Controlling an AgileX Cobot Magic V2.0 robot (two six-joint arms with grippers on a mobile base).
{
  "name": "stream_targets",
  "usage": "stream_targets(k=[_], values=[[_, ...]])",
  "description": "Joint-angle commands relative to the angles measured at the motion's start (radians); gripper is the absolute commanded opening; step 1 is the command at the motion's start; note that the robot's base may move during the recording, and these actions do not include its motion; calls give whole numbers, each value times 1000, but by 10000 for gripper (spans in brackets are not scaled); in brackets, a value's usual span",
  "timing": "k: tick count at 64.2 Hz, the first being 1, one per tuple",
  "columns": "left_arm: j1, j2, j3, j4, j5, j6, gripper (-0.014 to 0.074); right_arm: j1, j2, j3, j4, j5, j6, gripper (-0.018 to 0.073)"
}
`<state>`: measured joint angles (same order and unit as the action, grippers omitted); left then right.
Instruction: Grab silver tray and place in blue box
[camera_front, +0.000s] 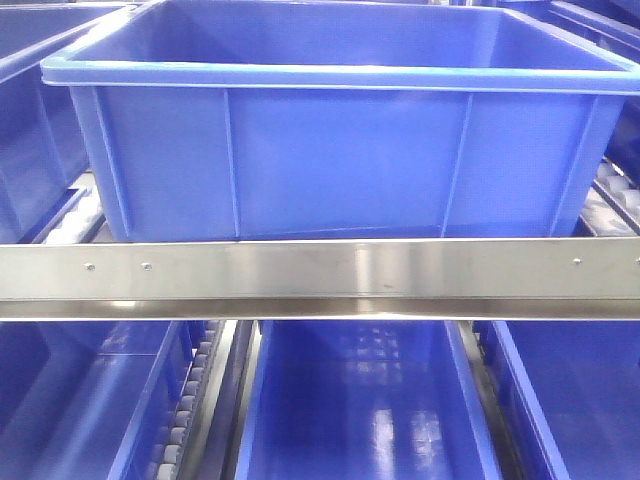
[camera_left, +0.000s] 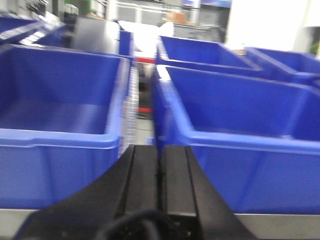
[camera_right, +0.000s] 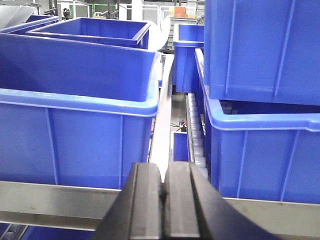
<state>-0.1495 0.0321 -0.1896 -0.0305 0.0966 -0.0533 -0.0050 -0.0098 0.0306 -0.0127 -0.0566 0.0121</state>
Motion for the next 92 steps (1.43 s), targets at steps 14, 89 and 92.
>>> stream_targets(k=[14, 89, 92], values=[[110, -62, 150, 17, -220, 99, -104, -4, -14, 3, 3, -86, 1, 21], [26, -62, 215, -24, -269, 63, -104, -4, -14, 3, 3, -86, 1, 21], [26, -62, 215, -24, -269, 63, -104, -4, -14, 3, 3, -86, 1, 21]])
